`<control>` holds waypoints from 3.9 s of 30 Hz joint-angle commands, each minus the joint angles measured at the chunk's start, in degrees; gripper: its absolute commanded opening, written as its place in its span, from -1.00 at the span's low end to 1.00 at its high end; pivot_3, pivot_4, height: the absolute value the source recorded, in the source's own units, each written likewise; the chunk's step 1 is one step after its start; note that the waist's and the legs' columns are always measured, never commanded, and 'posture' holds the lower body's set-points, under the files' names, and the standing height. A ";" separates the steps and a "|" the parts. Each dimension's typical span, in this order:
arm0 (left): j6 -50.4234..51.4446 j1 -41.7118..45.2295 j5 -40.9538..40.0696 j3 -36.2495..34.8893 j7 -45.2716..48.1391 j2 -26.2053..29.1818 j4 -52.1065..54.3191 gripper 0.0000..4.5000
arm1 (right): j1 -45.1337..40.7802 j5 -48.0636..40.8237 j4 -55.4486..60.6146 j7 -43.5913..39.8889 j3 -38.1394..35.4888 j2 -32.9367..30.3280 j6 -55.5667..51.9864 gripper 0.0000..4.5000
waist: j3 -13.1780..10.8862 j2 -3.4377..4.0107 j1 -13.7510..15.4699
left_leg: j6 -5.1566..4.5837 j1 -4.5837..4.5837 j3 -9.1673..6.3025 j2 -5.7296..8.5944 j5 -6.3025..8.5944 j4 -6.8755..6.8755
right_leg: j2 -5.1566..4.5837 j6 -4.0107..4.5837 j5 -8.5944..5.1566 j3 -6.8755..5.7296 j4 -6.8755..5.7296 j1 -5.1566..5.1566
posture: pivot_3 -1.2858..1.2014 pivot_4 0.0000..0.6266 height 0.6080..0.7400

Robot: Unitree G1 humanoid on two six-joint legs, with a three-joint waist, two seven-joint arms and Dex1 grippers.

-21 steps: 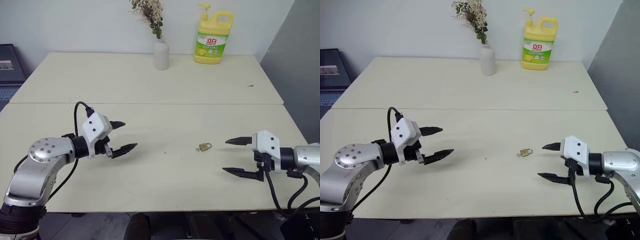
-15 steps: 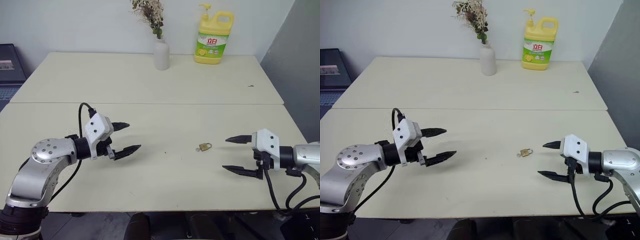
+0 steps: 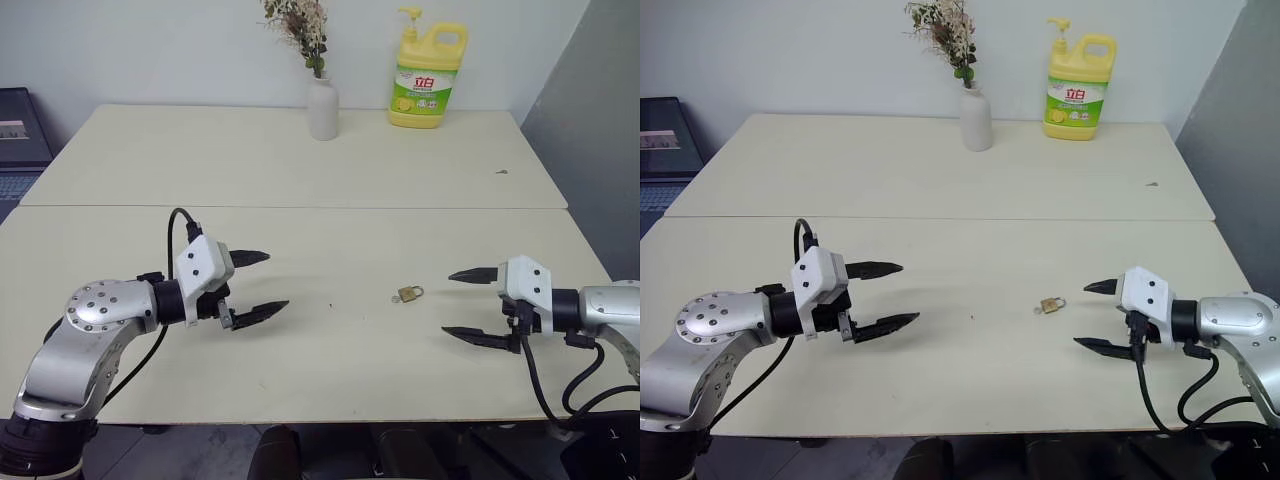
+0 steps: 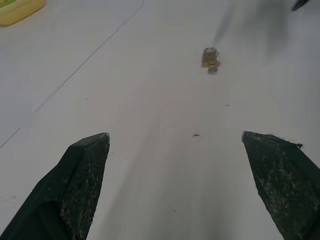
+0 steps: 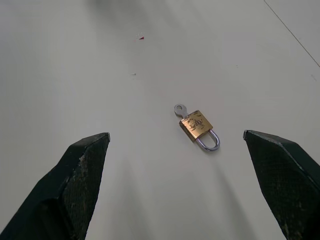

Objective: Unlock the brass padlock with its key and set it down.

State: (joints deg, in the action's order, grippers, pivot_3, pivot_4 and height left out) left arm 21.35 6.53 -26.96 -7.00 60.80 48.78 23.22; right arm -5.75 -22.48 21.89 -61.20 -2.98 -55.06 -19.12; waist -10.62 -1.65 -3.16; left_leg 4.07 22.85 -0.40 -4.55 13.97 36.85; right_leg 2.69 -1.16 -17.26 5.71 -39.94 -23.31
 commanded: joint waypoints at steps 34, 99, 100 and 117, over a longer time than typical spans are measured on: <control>-2.85 2.57 1.17 6.67 6.52 2.62 4.72 0.98 | -35.97 21.27 -28.77 -14.38 28.12 11.47 1.48 1.00 | -0.02 0.04 0.09 | -0.01 0.02 0.00 -0.01 0.00 0.10 | 0.02 0.30 0.17 -0.02 -0.06 -0.02 | 0.03 -0.52 1.00; 3.20 13.77 -0.61 3.54 -2.26 -3.18 -7.88 1.00 | -20.18 49.49 -0.24 28.27 19.50 18.20 24.57 -0.58 | 0.00 0.05 0.22 | -0.01 0.00 -0.09 0.01 -0.01 0.13 | 0.04 0.27 0.15 -0.06 -0.21 -0.03 | 0.03 -0.52 1.00; 4.44 14.61 -1.14 3.47 -2.96 -3.63 -7.85 1.00 | -20.37 50.05 -0.18 29.28 19.56 18.96 25.53 -0.58 | 0.00 0.05 0.23 | -0.01 0.01 -0.09 0.01 -0.01 0.14 | 0.04 0.27 0.15 -0.06 -0.22 -0.03 | 0.03 -0.52 1.00; 15.24 23.10 -7.67 3.66 -9.04 -8.76 -5.46 1.00 | -21.75 55.14 -1.65 32.87 20.14 25.66 29.25 -0.58 | 0.02 0.01 0.45 | 0.00 0.02 -0.13 0.02 -0.02 0.15 | 0.04 0.33 0.18 -0.07 -0.27 -0.02 | 0.03 -0.52 1.00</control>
State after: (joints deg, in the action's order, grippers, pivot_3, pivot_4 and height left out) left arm 36.18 28.48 -33.49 -2.71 52.04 40.29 16.21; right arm -25.93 32.55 19.38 -28.48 17.20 -29.90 9.89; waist -10.61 -1.64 -2.71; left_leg 4.07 22.88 -0.53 -4.53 13.96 37.00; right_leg 2.72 -0.83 -17.08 5.64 -40.21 -23.33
